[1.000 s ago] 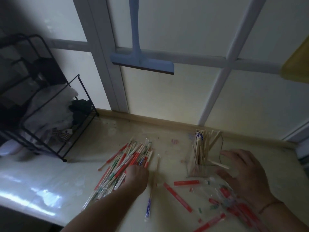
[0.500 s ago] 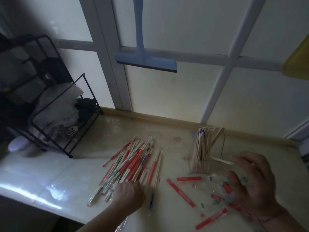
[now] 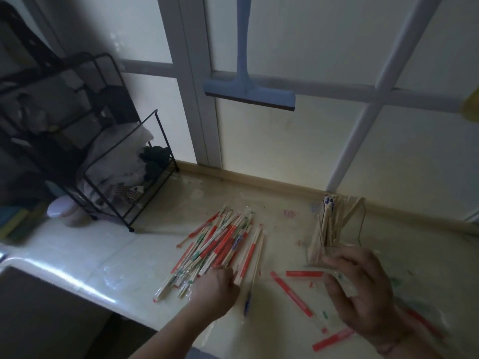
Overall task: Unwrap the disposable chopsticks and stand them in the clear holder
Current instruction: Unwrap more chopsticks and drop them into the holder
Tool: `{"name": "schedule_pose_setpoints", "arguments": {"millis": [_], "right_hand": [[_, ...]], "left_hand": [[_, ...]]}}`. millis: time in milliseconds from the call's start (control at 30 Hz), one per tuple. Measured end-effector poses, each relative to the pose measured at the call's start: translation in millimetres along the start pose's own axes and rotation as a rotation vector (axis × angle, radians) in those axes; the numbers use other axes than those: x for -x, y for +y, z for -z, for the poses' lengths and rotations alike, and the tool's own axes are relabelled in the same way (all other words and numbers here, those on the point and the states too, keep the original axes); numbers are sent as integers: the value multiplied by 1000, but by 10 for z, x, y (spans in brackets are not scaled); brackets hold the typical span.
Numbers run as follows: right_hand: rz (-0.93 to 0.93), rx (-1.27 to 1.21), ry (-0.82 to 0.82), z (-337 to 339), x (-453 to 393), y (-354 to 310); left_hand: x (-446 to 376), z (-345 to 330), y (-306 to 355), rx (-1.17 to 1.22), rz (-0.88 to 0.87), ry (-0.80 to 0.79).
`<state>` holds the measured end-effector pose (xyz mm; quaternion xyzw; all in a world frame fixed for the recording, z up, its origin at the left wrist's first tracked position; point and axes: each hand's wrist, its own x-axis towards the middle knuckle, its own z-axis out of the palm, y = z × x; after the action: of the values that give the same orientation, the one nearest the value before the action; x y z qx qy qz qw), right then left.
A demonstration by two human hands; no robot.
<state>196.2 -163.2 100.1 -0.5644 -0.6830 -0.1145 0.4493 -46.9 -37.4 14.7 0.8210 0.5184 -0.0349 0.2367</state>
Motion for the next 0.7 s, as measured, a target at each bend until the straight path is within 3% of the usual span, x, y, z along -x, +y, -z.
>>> {"name": "schedule_pose_setpoints", "arguments": {"millis": [67, 167, 233, 300, 367, 467, 700], "right_hand": [[-239, -113, -162, -96, 119, -137], [-884, -411, -529, -302, 254, -403], [-1156, -592, -632, -409, 333, -482], [-1299, -761, -625, -366, 280, -532], [-1325, -856, -555, -236, 192, -555], [-1246, -758, -516, -91, 144, -512], [-1149, -617, -486, 57, 168, -450]], "left_hand": [[73, 123, 144, 491, -11, 34], [147, 300, 498, 1238, 39, 71], [153, 346, 715, 1434, 9, 105], [154, 377, 857, 1492, -41, 111], [146, 421, 919, 1534, -53, 76], [83, 577, 1015, 1637, -60, 13], [-139, 1001, 1277, 1803, 54, 152]]}}
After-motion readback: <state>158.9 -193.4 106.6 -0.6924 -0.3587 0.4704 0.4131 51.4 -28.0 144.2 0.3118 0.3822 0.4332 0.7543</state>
